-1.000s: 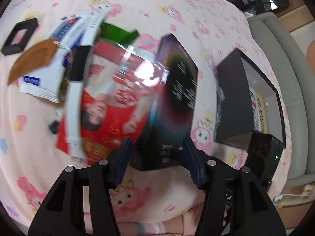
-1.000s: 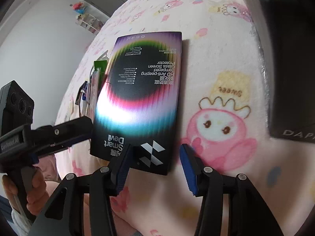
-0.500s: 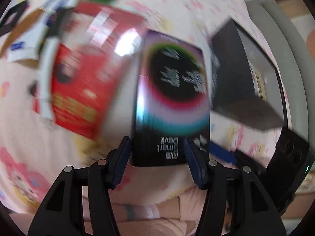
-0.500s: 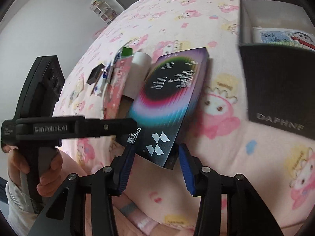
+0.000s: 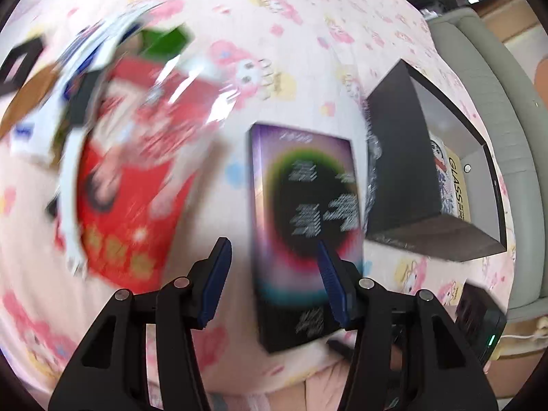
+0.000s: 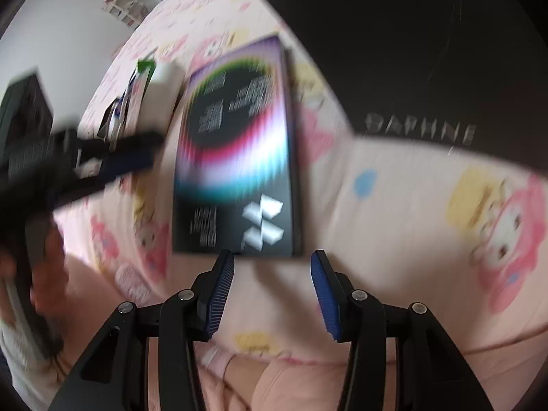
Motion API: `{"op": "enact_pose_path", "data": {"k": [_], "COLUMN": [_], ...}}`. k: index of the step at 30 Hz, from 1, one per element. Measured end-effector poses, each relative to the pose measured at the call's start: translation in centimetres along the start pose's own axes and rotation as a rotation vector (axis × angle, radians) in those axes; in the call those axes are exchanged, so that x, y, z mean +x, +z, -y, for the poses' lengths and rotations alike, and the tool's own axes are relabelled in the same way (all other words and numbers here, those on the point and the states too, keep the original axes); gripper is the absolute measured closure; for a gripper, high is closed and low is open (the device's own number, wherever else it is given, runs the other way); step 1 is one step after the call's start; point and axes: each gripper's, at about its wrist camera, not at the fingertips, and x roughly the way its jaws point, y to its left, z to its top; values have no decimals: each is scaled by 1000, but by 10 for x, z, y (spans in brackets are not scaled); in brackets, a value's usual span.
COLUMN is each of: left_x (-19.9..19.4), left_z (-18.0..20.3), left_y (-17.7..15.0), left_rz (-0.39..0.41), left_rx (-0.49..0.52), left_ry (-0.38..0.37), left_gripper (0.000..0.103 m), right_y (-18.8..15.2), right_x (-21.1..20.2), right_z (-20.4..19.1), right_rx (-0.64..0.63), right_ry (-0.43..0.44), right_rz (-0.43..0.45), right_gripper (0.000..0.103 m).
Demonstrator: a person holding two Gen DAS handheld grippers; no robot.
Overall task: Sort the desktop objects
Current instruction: 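Carry the Smart Devil box with the right gripper toward the black box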
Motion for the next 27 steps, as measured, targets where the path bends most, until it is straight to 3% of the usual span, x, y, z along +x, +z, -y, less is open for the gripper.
{"op": "enact_pose_path", "data": {"k": [5, 8, 10, 12, 15, 21, 27], "left_x": [30, 26, 23, 21, 6, -2, 21], "left_z": [6, 6, 7, 12, 19, 16, 1], "left_y": [3, -9, -18, -27, -21, 36, 54], "left_rz": [-70, -73, -103, -137, -63, 98, 112], "left_rx": [13, 27, 36, 65, 97, 72, 55], "left_ry": [55, 28, -11, -47, -11, 93, 136], "left_gripper": [50, 66, 78, 80, 80, 79, 79], "right_y": [2, 4, 7, 9, 11, 11, 10], "right_x": [-3, -7, -16, -26, -31, -17, -15], "right_z": [4, 8, 13, 17, 20, 18, 14], "right_rx": [30, 56, 82, 105, 118, 112, 97], "right_ry": [44, 66, 31, 0, -22, -11, -1], "right_rz": [41, 79, 138, 198, 225, 155, 189], "right_gripper": [60, 61, 61, 61, 61, 61, 60]}}
